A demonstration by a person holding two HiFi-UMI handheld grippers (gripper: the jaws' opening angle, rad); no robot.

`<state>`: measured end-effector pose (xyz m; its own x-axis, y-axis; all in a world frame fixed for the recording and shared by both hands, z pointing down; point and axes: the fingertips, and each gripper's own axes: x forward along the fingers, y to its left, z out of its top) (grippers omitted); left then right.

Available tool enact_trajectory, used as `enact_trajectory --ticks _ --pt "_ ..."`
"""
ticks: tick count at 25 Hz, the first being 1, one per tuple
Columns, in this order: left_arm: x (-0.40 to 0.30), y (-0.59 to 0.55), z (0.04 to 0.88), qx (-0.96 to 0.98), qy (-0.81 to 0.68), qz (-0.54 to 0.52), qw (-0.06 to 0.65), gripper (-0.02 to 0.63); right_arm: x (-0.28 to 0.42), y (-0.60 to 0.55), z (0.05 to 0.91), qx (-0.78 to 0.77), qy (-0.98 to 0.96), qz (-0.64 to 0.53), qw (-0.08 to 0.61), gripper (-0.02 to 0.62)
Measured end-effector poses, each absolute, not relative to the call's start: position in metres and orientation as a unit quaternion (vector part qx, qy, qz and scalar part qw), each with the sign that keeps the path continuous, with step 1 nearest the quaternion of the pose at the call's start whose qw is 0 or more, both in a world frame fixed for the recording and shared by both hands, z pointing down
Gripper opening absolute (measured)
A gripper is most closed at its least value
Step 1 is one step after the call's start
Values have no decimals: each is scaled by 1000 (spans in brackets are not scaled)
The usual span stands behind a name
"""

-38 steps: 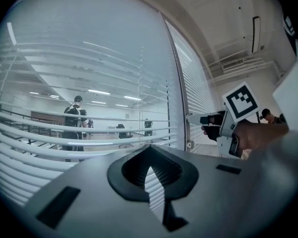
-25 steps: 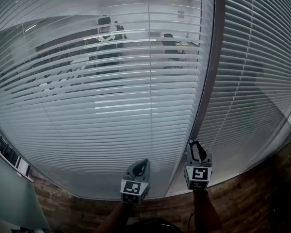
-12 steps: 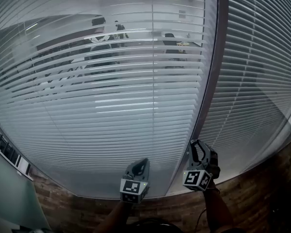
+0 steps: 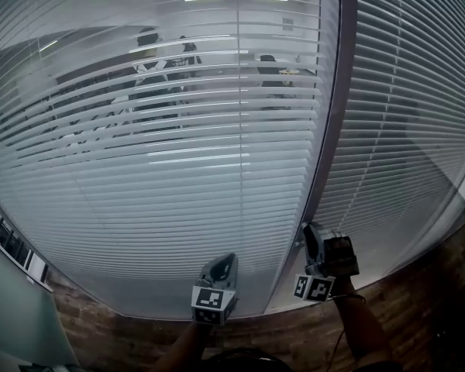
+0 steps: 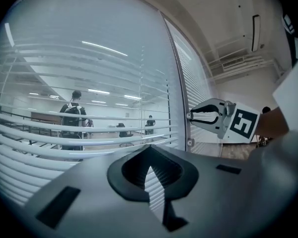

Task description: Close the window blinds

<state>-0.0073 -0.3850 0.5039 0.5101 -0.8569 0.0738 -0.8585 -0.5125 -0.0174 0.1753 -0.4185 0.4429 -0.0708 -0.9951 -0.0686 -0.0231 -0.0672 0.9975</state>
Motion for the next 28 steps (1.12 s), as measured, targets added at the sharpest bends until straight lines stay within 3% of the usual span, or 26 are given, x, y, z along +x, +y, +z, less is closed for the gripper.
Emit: enact_trajectory --ticks 5,12,15,22,28 --pt "-8 -381 503 867 -497 32 14 0 172 -412 451 551 -612 -425 376 151" --pt "-6 -378 509 867 -497 43 13 0 177 -415 444 634 -745 -150 145 158" --pt "-9 -379 506 865 -500 40 14 0 184 -419 440 657 -746 -75 76 158" --pt "-19 -381 505 857 -515 24 12 0 189 -422 437 658 -751 -33 35 129" --pt "-26 -380 502 853 -521 29 15 0 188 -422 438 654 -754 -46 41 127"
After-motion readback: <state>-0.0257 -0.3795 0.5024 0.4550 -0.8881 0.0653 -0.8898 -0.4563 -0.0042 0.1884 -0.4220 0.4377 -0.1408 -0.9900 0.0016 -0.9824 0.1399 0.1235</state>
